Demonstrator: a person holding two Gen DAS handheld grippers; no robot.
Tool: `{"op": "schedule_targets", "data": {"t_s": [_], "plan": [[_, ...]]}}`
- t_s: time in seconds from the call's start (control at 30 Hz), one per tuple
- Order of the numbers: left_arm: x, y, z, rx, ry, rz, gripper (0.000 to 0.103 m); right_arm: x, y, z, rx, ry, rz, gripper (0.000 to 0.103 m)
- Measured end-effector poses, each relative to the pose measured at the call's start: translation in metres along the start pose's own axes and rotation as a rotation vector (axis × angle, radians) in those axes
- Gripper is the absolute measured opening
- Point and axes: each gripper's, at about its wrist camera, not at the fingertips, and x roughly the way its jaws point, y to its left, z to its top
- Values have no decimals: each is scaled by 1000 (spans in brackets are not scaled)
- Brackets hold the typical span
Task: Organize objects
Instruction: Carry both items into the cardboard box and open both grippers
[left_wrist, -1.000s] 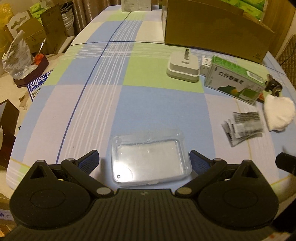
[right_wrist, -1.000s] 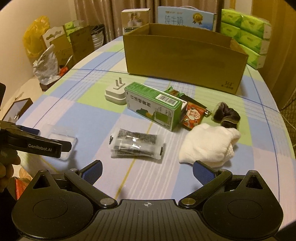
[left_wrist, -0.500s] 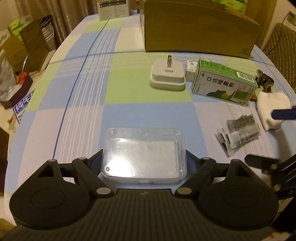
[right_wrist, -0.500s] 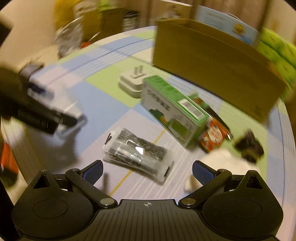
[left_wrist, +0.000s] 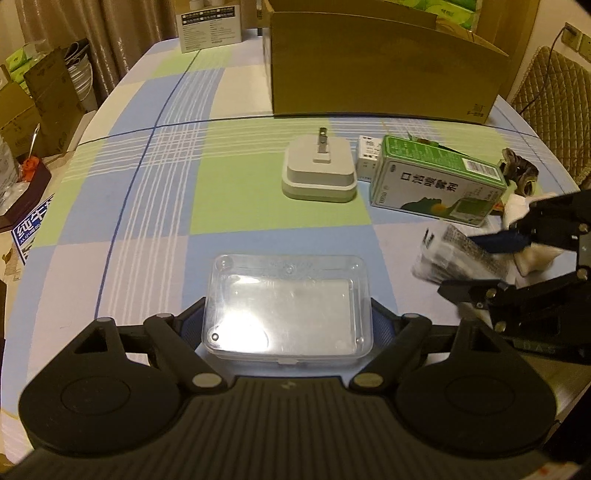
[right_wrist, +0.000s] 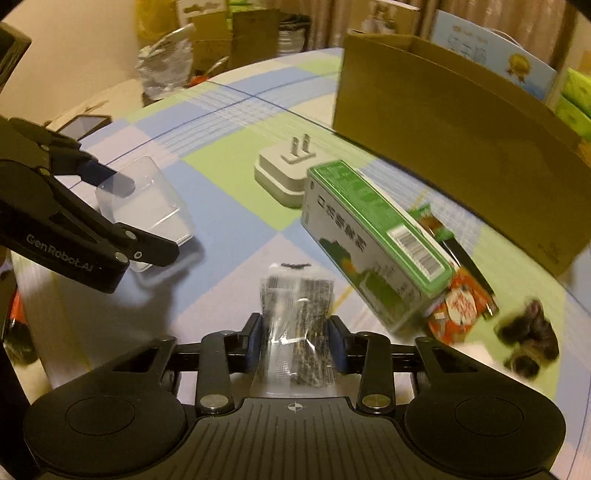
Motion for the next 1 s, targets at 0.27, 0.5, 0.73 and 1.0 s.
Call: {"op": "schedule_targets", "data": {"t_s": [0.27, 0.5, 0.73, 1.0], "plan": [[-15, -17, 16, 38, -33, -21, 83, -51, -18, 3, 163, -90, 0, 34], [-40, -37, 70, 98, -108, -45, 83, -97, -68, 56, 228, -201, -74, 34], [-54, -55, 170, 178, -221, -53, 83, -108, -152, 143, 309, -295, -163, 34], [-10, -62, 265, 146, -244, -34, 83, -61, -235, 181, 519, -231, -193, 34]]}}
